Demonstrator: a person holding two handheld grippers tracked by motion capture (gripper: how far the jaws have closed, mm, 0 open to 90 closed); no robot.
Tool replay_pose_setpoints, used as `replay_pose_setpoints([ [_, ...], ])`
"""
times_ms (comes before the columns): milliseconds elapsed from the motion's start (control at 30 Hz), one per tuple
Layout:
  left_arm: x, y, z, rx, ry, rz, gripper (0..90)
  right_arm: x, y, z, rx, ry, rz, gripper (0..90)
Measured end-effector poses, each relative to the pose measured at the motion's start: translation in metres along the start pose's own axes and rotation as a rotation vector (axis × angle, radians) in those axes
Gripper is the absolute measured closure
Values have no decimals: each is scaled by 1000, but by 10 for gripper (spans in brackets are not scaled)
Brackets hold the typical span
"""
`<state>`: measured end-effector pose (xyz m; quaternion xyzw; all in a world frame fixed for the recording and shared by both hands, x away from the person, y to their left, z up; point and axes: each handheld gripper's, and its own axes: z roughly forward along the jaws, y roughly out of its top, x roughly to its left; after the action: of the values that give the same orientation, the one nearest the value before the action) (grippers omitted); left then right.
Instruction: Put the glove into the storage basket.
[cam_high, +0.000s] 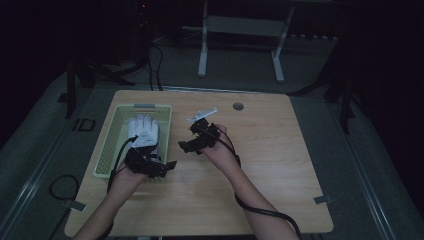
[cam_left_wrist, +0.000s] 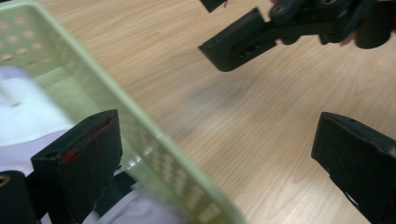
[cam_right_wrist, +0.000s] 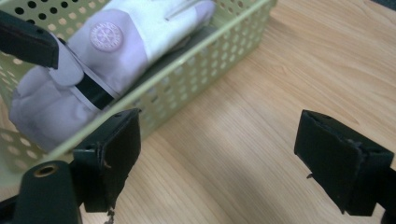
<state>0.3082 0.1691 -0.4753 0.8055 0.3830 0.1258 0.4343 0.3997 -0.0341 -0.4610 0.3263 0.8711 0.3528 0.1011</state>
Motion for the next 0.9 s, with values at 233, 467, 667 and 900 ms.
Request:
replay_pose_setpoints([
  [233,-16,3,12,-8,-29,35,20,-12,-19,-10,-1,-14,6,146],
  [467,-32,6,23,-4,-61,62,20,-22,-36,-18,-3,-23,16,145],
  [667,-42,4,33,-4,-88,72,20,-31,-50,-25,-4,-29,30,145],
  [900,-54,1,45,2,-114,92,20,-41,-69,-28,-2,-32,47,145],
])
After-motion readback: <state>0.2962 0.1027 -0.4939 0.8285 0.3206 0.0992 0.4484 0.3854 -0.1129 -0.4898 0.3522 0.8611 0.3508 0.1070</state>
